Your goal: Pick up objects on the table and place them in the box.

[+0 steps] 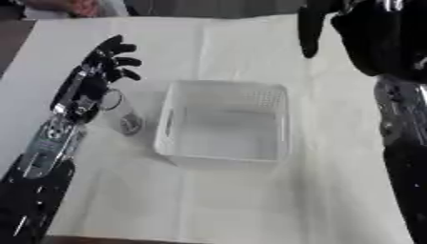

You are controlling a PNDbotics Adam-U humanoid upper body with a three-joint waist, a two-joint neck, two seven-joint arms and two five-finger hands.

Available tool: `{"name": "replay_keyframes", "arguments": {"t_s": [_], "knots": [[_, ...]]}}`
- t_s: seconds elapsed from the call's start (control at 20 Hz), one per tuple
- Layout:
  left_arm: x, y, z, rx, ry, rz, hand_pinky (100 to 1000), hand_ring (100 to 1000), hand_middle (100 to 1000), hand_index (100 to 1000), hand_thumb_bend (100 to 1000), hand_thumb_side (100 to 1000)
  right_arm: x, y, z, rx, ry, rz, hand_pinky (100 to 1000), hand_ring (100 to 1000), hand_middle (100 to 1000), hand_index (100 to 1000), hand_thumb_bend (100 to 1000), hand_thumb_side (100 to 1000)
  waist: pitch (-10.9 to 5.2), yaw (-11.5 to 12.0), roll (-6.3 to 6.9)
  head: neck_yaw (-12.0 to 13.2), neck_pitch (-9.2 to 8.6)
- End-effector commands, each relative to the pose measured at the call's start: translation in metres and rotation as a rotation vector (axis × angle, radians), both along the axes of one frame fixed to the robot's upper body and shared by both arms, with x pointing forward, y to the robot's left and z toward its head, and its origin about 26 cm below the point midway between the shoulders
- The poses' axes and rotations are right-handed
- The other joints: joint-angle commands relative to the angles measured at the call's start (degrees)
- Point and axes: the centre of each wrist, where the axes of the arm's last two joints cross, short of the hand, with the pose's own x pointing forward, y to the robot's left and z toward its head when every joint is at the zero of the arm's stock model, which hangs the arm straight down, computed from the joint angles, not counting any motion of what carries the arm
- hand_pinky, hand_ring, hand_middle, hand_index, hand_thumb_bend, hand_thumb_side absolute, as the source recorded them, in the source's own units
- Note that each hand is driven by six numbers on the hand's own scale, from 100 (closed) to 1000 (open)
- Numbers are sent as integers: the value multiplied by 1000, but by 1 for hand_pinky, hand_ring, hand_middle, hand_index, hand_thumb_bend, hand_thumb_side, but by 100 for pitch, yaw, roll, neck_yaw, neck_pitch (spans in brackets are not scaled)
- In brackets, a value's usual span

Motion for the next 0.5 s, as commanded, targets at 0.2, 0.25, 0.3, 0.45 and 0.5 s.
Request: {"name": "replay_keyframes", "arguments": {"t_s": [0.2,0.25,0.3,0.45,0.5], "knots": [[-1,5,10,22,-28,11,606,755,802,955,670,769,-4,-3,9,-24,-286,58,300,459,590,159,100,876,-55,12,-10,33,0],[-1,6,10,22,-28,12,606,755,802,955,669,770,-4,-3,9,-25,-287,58,300,459,590,158,100,876,-53,14,-10,33,0],[-2,6,10,23,-28,14,606,753,801,955,666,772,-4,-3,9,-25,-288,57,300,458,590,158,100,876,-52,15,-11,31,0],[-2,8,11,28,-28,19,604,752,800,953,657,779,-4,-3,10,-25,-290,57,300,458,589,156,100,876,-48,17,-14,27,0],[-2,8,11,31,-28,18,603,751,800,952,656,781,-4,-3,10,-25,-290,57,299,457,589,155,100,876,-47,18,-16,27,0]]}}
